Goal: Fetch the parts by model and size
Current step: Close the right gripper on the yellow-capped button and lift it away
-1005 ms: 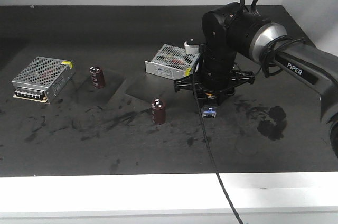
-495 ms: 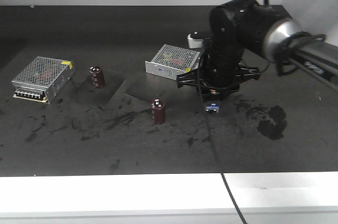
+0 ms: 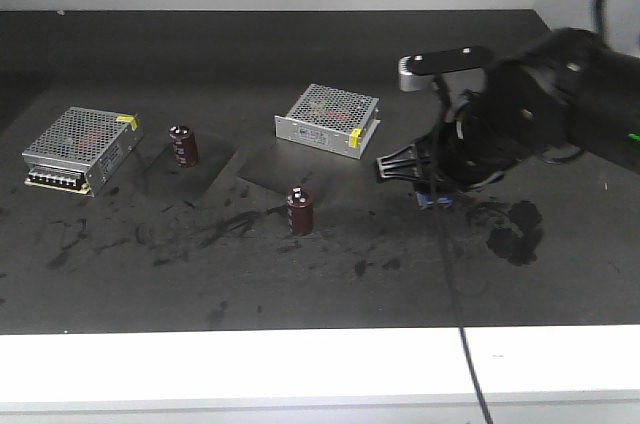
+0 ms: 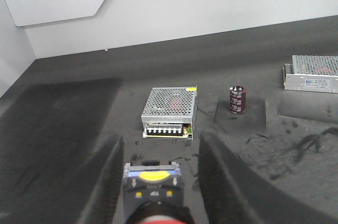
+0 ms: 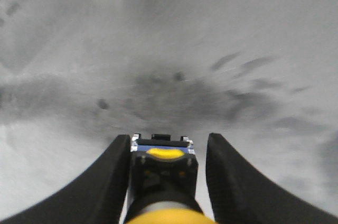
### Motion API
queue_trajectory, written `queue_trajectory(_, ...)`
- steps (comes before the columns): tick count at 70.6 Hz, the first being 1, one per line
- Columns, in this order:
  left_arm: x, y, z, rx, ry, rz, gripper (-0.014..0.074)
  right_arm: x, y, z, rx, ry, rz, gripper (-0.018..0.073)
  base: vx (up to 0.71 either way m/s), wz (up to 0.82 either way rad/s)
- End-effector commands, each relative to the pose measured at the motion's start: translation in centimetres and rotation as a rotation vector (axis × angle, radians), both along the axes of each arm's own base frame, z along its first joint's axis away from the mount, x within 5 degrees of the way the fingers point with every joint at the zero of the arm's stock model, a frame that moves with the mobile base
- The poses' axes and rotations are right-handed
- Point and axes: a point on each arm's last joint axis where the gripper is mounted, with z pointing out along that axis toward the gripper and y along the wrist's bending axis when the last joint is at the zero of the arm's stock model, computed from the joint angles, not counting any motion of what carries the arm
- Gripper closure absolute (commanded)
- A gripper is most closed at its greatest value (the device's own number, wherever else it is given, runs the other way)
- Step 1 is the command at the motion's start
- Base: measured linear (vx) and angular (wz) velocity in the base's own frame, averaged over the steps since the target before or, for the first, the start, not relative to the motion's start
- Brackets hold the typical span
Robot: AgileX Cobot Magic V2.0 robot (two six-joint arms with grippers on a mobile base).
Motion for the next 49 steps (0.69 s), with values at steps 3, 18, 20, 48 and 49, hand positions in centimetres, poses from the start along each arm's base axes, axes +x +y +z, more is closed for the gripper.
queue_trajectory(3, 0.1, -0.2, 1.3, -0.003, -0.081, -0.019, 0.0604, -1.4, -1.3, 3.1, 0.016, -0.194, 0.005, 0.0561, 0.00, 0.00)
queue_trajectory(18, 0.1, -0.2, 1.3, -0.003, -0.082, -0.019, 0.0604, -3.3, -5.3, 3.7, 0.042, -0.265, -0.112, 0.0561, 0.00, 0.00)
queue_trajectory(20, 0.1, -0.2, 1.3, -0.003, -0.082, -0.019, 0.0604, -3.5, -5.8, 3.9, 0.043, -0.274, -0.123, 0.0561, 0.00, 0.00)
queue_trajectory(48, 0.1, -0.2, 1.3, -0.003, -0.082, -0.019, 0.0604, -12.0, -9.5, 8.0, 0.071, -0.560, -0.082, 0.0561, 0.00, 0.00)
queue_trajectory(49, 0.1, -0.2, 1.3, -0.003, -0.082, -0.019, 0.0604, -12.4, -9.6, 8.1, 0.075, -0.570, -0.080, 0.0561, 0.00, 0.00)
